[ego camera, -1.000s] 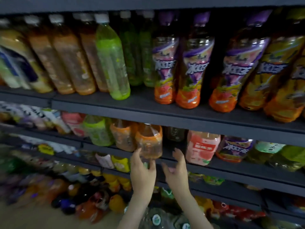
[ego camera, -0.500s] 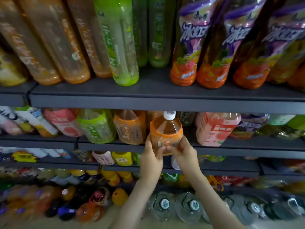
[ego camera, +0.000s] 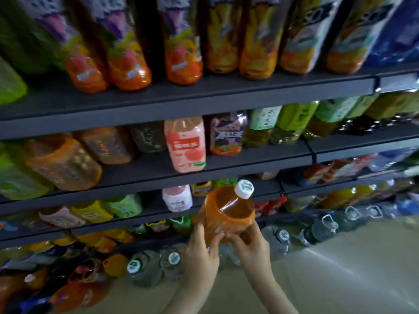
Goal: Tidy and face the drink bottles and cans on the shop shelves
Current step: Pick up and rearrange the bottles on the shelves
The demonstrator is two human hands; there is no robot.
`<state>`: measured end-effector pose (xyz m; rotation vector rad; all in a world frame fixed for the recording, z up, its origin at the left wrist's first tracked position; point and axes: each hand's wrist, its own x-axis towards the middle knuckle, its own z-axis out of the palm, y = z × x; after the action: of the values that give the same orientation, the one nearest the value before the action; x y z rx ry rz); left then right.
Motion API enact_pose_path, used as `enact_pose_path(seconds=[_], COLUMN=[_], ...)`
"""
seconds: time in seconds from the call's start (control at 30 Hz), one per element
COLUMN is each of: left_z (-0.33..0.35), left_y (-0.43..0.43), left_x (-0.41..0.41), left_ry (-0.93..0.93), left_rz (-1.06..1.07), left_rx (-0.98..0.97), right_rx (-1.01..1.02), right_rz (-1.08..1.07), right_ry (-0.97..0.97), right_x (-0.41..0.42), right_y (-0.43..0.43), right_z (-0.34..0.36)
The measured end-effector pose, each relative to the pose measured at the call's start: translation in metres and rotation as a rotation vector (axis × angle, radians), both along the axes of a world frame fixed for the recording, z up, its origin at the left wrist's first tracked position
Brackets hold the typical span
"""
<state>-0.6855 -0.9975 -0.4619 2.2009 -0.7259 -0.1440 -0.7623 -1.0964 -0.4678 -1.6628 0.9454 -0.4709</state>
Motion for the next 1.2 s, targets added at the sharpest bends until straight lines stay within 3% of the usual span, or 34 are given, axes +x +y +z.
enact_pose_path(seconds=[0.23,0.37,0.5,0.73,0.93,1.2], left_z=[-0.065,-0.115,-0.155,-0.212,-0.227,-0.212], left_y=[-0.115,-0.177,-0.230,-0.272,-0.283,-0.305], left_x=[-0.057,-0.049,-0.030,0.002,0.017,0.022], left_ry=[0.038,0.192,0.168,0.216,0.265,0.276], left_rz=[-0.130,-0.292,-0.381,-0.299,-0.244,-0.145], left_rx=[-0.059,-0.025,0.038,-0.038,-0.064,0.165], right_rx=[0.023,0.015,-0.038,-0.081,-0.159,-0.187], right_rz=[-0.110,-0.175,-0.214,-0.141,-0.032,-0.002], right_ry=[0.032,0.020,0.004,-0.040,-0.031,0.140], right_x=[-0.068,-0.070,-0.057,-0.019,0.006,0.014], right_y=[-0.109,-0.172,-0.219,-0.264,-0.286,-0.292], right_z=[-0.069,-0.129,-0.181,-0.232,-0.234,-0.229])
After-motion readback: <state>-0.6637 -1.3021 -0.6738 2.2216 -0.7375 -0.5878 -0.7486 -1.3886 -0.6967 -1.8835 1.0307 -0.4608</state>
